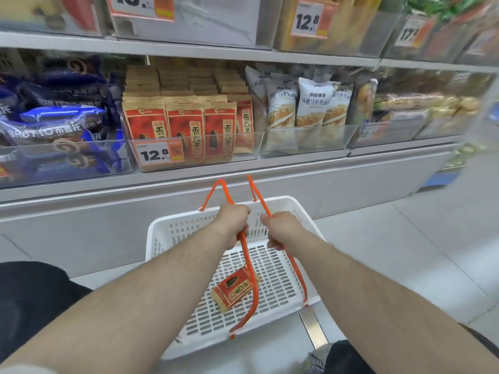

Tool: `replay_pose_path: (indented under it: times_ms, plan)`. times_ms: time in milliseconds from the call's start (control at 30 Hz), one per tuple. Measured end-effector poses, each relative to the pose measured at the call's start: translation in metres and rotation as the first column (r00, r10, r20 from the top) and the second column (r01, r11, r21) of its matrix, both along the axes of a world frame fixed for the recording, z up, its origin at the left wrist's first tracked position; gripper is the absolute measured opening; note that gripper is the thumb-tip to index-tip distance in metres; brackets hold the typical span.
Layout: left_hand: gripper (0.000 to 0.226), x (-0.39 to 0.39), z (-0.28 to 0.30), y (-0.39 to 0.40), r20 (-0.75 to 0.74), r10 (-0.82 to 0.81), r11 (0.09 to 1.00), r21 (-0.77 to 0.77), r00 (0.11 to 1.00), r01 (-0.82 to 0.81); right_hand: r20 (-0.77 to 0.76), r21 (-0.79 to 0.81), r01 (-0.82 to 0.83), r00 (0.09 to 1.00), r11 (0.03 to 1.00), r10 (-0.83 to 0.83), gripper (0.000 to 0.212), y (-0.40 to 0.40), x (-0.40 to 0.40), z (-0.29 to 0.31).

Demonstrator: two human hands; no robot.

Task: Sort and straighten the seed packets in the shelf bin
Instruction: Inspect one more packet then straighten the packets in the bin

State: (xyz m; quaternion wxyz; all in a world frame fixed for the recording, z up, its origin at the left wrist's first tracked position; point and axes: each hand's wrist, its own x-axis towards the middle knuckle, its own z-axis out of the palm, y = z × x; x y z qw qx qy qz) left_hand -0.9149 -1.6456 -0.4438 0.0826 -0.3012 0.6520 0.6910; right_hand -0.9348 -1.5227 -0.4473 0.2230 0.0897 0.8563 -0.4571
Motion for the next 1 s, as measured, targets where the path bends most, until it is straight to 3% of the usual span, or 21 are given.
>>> replay_pose_path:
  times_ms: [100,267,400,567,667,800,1000]
  plan:
    - [0.014,-0.001,0.008,0.017,-0.04,-0.038,0.999,0.038,0.998,0.039,-0.077,-0.021,0.043,0.996,0.999,-0.045,0.024,0.004,0.007,0.014]
    - [0.018,-0.004,0.014,0.049,-0.057,-0.095,0.992,0.072,0.994,0.099,0.052,-0.159,0.227,0.974,0.961,-0.222,0.041,0.028,0.004,0.035]
    - [0.021,-0.033,0.014,0.095,-0.067,-0.102,0.985,0.136,0.993,0.11,0.048,-0.143,0.377,0.926,0.915,-0.374,0.034,0.054,-0.022,0.024]
    - [0.017,-0.078,0.008,0.154,0.062,-0.142,0.954,0.275,0.988,0.12,0.081,-0.113,0.403,0.915,0.908,-0.396,0.02,0.092,-0.059,0.003]
    - [0.028,-0.095,0.008,0.178,0.122,-0.204,0.941,0.299,0.971,0.16,0.125,-0.101,0.522,0.851,0.847,-0.51,0.028,0.12,-0.069,0.012]
    - [0.029,-0.103,0.04,0.213,0.192,-0.259,0.94,0.275,0.947,0.201,0.173,0.001,0.575,0.806,0.818,-0.566,0.041,0.152,-0.072,0.042]
    - [0.026,-0.101,0.131,0.28,0.199,-0.428,0.898,0.206,0.882,0.389,0.205,0.005,0.665,0.731,0.747,-0.651,0.049,0.219,-0.061,0.138]
